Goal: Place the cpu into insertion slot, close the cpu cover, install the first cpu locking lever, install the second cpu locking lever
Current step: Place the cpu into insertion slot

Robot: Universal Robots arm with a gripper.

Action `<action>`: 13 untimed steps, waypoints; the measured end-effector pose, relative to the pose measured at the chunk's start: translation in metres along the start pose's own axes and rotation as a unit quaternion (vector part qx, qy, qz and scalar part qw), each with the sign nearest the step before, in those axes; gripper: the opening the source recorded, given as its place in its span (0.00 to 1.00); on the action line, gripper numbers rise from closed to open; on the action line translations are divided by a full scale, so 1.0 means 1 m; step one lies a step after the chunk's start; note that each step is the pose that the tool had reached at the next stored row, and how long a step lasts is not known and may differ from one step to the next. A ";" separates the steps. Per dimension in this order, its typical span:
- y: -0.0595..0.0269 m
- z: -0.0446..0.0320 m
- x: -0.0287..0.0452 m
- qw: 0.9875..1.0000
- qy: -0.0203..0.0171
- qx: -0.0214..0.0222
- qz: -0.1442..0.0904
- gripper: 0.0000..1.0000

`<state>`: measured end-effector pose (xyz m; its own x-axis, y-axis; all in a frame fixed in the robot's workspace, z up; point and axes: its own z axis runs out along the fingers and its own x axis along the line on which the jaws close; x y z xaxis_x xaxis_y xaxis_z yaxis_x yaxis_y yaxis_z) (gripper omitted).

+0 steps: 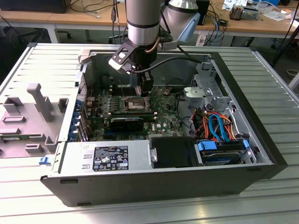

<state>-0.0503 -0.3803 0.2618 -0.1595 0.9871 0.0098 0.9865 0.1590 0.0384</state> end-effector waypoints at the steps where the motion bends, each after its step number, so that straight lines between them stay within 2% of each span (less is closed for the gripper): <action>1: 0.0000 0.0000 0.0000 1.000 0.000 0.000 0.000 0.54; 8: 0.0000 0.0002 0.0000 1.000 0.000 0.000 0.005 0.54; 11: 0.0000 0.0007 0.0000 0.999 -0.002 0.000 0.039 0.54; 13: 0.0000 0.0008 0.0000 0.999 -0.002 0.000 0.046 0.54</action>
<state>-0.0503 -0.3803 0.2610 -0.0676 0.9977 0.0098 0.9970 0.0672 0.0385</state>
